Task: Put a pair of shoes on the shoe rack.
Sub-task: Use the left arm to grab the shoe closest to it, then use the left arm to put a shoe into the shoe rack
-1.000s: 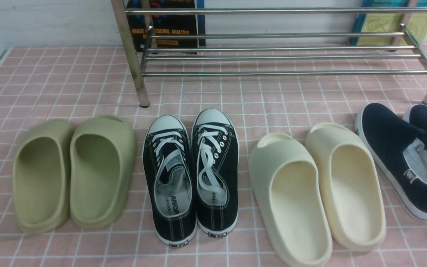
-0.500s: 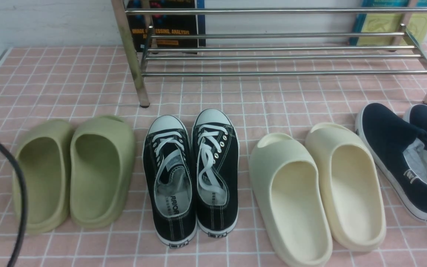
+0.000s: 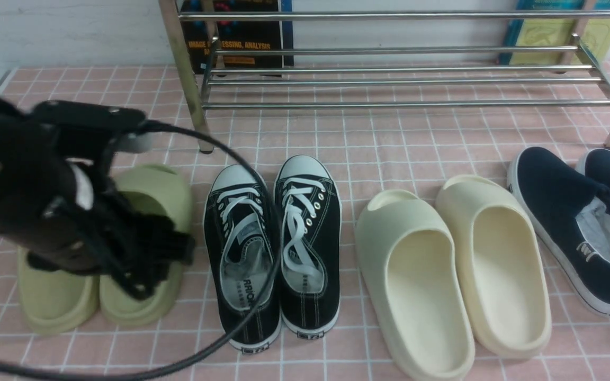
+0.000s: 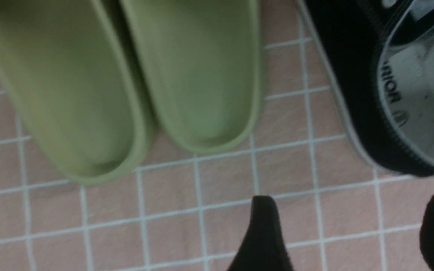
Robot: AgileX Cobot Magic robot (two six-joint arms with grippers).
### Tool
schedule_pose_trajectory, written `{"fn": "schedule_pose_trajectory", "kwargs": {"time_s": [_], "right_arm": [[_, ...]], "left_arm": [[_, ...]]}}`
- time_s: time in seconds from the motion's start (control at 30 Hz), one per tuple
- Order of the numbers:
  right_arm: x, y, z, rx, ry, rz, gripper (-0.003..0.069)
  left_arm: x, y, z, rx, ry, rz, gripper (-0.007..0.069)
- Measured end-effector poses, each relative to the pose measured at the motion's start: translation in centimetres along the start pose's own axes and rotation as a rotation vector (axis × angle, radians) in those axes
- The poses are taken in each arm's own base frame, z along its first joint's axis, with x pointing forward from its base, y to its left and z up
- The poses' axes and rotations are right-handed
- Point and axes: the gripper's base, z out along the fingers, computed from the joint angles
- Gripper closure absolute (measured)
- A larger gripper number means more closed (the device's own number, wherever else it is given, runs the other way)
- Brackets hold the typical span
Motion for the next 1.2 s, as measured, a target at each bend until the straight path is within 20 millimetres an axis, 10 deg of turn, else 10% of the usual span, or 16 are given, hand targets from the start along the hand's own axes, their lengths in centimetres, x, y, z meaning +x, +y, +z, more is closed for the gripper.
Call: {"fn": "schedule_pose_trajectory", "kwargs": {"time_s": [0.33, 0.6, 0.73, 1.03, 1.2], "right_arm": [[0.0, 0.0, 0.0, 0.0, 0.0, 0.0, 0.0419], [0.0, 0.0, 0.0, 0.0, 0.0, 0.0, 0.0419], [0.0, 0.0, 0.0, 0.0, 0.0, 0.0, 0.0419], [0.0, 0.0, 0.0, 0.0, 0.0, 0.0, 0.0419], [0.0, 0.0, 0.0, 0.0, 0.0, 0.0, 0.0419]], "left_arm": [[-1.4, -3.0, 9.4, 0.027, 0.103, -0.053, 0.0099], [-1.3, -3.7, 13.3, 0.029, 0.132, -0.054, 0.0379], [-2.3, -3.0, 12.2, 0.02, 0.129, -0.098, 0.0587], [-8.6, 0.3, 4.2, 0.096, -0.089, -0.177, 0.0608], [-11.5, 1.8, 3.8, 0.176, -0.147, -0.23, 0.0608]]}}
